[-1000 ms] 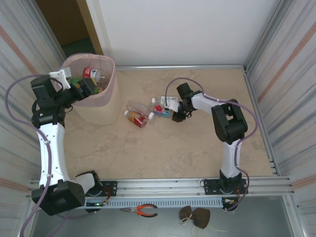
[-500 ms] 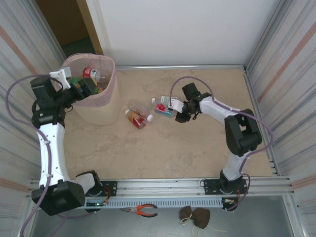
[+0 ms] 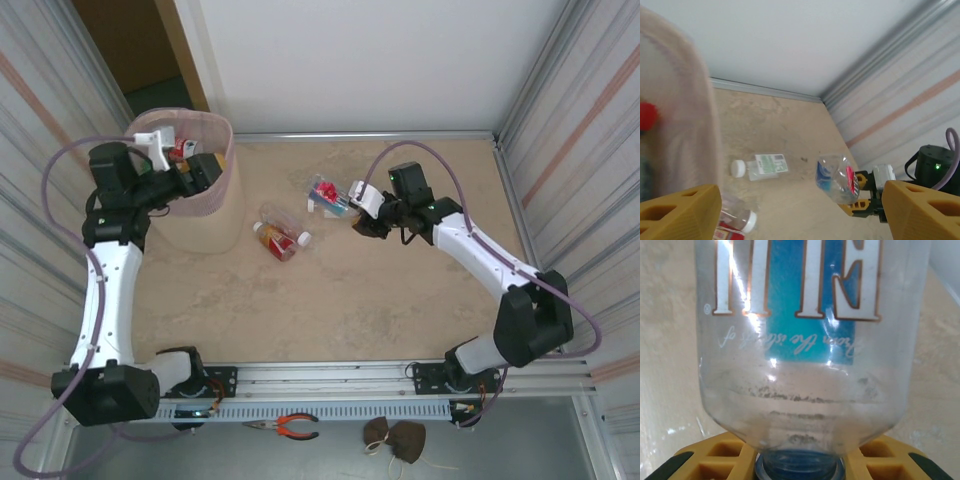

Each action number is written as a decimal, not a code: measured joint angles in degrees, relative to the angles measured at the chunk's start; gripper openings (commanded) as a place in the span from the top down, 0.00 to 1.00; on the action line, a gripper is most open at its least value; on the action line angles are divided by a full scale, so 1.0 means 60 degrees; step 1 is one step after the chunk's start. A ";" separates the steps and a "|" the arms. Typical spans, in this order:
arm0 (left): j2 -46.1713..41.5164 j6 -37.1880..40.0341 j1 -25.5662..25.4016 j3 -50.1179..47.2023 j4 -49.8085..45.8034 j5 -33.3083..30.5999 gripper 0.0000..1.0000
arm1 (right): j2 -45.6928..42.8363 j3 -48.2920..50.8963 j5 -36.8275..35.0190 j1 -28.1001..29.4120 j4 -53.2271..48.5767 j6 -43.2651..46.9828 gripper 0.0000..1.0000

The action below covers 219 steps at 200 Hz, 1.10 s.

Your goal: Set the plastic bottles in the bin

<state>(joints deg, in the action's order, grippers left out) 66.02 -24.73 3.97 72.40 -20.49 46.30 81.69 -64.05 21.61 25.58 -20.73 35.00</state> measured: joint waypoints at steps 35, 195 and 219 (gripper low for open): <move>0.0561 -0.0025 -0.1468 0.0725 0.0131 0.0025 0.12 | -0.0627 0.0208 0.0335 0.0262 0.0597 -0.0616 0.76; 0.2157 0.0725 -0.5005 0.2401 -0.0765 -0.1439 0.26 | -0.1614 0.0211 0.0874 0.0929 0.1388 -0.1552 0.74; 0.2160 0.0721 -0.5115 0.2408 -0.0765 -0.1577 0.31 | -0.1650 0.0211 0.0863 0.0973 0.1384 -0.1552 0.74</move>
<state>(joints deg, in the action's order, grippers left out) 78.98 -20.40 -26.72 86.85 -25.08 36.84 71.79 -62.78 26.79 31.42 -12.43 25.69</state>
